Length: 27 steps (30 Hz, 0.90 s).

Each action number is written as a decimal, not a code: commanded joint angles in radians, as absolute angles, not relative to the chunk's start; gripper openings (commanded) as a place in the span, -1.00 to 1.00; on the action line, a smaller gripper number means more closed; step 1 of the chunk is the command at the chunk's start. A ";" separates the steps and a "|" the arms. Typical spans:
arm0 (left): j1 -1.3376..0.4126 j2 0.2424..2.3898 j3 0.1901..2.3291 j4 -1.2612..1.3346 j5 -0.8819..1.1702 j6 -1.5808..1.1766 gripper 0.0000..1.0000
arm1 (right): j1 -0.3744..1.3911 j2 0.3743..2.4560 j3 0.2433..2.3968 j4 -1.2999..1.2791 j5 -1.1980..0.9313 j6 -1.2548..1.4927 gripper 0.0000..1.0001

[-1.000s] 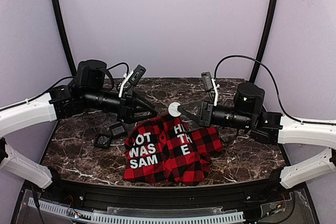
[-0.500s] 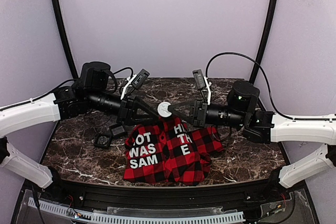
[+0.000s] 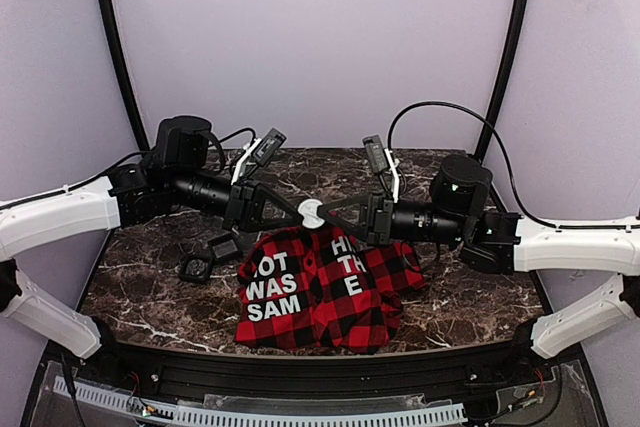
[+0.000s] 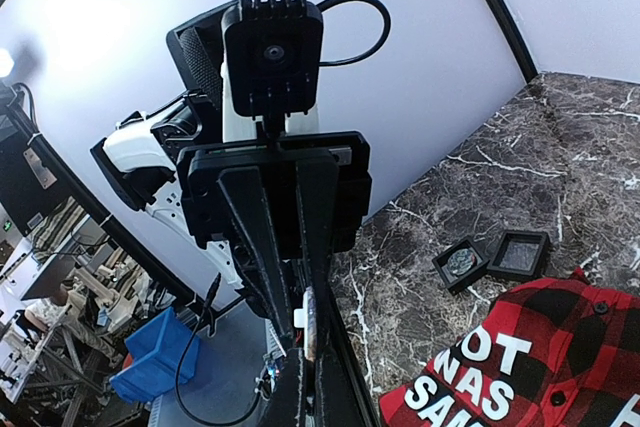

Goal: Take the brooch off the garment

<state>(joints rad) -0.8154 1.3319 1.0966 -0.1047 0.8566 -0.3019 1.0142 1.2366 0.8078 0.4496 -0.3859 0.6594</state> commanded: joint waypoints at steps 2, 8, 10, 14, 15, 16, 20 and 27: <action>-0.810 1.335 1.076 -0.075 0.883 -0.316 -0.84 | 1.024 1.251 0.846 0.481 -0.403 0.647 -1.00; -0.806 1.332 1.072 -0.065 0.884 -0.321 -0.98 | 1.025 1.257 0.845 0.478 -0.402 0.644 -1.00; -0.804 1.332 1.068 -0.061 0.885 -0.324 -0.98 | 1.024 1.259 0.847 0.475 -0.404 0.640 -1.00; -0.793 1.331 1.064 -0.052 0.896 -0.332 -0.98 | 1.024 1.246 0.847 0.447 -0.383 0.624 -0.69; -0.788 1.331 1.064 -0.051 0.900 -0.332 -0.98 | 1.024 1.240 0.845 0.440 -0.374 0.619 -0.55; -0.784 1.330 1.063 -0.051 0.902 -0.333 -0.98 | 1.022 1.232 0.842 0.432 -0.364 0.613 -0.38; -0.764 1.336 1.064 -0.055 0.912 -0.333 -0.98 | 1.023 1.205 0.836 0.396 -0.333 0.587 0.20; -0.754 1.360 1.083 -0.080 0.958 -0.324 -0.98 | 1.032 1.242 0.879 0.285 -0.291 0.529 0.43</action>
